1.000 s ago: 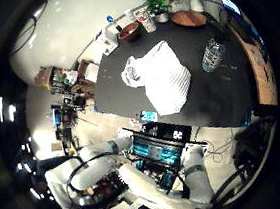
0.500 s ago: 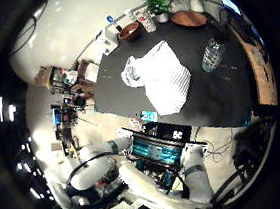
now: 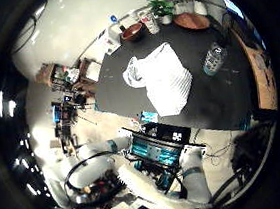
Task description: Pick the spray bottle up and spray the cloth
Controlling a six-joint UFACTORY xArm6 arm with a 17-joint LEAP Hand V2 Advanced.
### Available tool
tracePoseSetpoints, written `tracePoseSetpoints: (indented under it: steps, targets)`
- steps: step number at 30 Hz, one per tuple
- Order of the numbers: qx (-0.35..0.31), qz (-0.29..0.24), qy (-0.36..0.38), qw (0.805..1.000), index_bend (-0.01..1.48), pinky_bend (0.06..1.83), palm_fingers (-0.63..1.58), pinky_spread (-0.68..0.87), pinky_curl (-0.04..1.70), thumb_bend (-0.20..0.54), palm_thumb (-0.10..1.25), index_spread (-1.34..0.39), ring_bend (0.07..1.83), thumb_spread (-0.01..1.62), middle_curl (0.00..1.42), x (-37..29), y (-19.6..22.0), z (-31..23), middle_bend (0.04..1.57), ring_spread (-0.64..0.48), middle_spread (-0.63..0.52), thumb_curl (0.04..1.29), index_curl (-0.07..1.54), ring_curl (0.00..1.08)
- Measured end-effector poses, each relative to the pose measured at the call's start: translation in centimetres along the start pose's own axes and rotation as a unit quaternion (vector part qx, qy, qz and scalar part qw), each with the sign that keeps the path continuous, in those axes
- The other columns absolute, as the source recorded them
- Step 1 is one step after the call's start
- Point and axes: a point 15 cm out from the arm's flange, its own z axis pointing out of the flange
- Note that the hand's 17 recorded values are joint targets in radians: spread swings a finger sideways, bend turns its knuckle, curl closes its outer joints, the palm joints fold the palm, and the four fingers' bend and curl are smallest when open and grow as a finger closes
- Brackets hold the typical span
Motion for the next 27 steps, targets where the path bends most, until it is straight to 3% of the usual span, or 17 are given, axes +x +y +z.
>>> tracePoseSetpoints:
  steps: [27]
  targets:
    - [0.029,0.054,-0.009,0.998,0.15,0.75,-0.1,0.55,0.28,-0.034,0.27,-0.4,0.24,0.88,0.21,6.7,0.7,-1.4,0.15,0.29,0.06,0.33,0.24,0.26]
